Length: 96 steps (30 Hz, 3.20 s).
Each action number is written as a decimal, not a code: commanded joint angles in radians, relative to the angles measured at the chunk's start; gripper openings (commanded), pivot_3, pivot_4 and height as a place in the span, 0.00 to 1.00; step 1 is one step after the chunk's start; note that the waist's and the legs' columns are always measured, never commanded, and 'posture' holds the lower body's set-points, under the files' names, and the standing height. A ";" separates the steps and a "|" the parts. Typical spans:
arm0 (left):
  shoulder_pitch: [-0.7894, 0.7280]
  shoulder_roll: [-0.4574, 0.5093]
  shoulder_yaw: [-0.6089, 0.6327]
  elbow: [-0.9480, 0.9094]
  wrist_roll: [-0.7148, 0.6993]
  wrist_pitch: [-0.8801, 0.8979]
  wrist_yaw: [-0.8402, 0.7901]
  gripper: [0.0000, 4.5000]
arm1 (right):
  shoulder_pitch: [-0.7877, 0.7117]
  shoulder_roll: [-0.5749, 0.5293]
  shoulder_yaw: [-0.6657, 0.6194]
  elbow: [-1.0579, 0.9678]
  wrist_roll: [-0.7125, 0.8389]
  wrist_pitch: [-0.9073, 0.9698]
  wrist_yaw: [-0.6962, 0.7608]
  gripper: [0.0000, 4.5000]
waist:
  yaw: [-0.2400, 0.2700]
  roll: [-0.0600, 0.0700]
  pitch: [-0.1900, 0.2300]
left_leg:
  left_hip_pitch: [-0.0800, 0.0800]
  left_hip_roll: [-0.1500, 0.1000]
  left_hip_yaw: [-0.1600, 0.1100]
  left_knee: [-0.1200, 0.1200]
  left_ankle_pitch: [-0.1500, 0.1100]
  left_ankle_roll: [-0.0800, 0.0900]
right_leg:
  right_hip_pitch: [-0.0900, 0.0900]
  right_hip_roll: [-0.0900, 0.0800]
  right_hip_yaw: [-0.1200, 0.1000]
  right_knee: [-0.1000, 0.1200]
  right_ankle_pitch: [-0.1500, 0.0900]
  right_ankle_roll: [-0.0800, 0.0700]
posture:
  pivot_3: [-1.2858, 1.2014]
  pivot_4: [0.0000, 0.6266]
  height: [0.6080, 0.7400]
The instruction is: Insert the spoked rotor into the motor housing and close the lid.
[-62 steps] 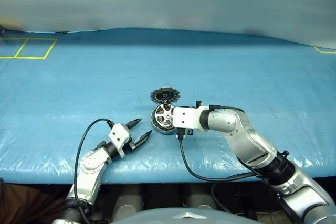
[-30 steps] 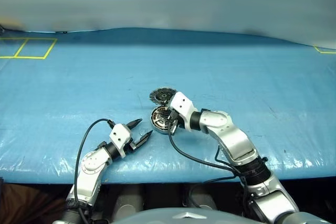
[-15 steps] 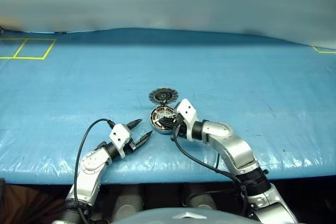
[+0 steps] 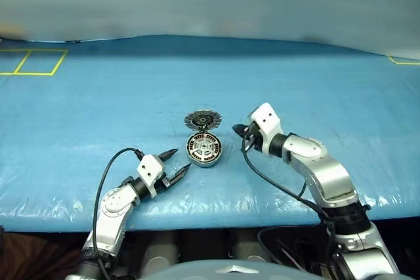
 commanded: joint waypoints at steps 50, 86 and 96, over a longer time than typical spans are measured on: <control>-0.009 0.015 0.038 0.048 -0.005 -0.049 -0.011 0.67 | 0.108 0.128 0.088 -0.116 0.086 -0.185 0.121 0.66 | 0.002 0.000 0.000 | 0.001 0.001 0.000 -0.002 0.000 0.000 | -0.001 0.001 -0.001 0.000 0.000 -0.001 | 0.52 0.24 1.00; -0.014 0.013 0.039 0.058 0.008 -0.060 0.000 0.67 | 0.119 0.146 0.168 0.025 -0.015 -0.222 0.089 0.67 | 0.006 0.000 0.000 | 0.003 0.001 0.000 -0.001 0.000 0.000 | -0.002 0.000 -0.001 0.000 0.000 0.000 | 0.52 0.24 1.00; -0.008 0.009 0.035 0.065 0.008 -0.063 0.000 0.67 | 0.105 0.156 0.175 -0.043 -0.010 -0.096 0.053 0.67 | 0.006 0.000 0.000 | 0.002 0.002 0.000 -0.002 0.000 0.000 | -0.002 0.000 -0.001 -0.001 0.000 -0.001 | 0.52 0.24 1.00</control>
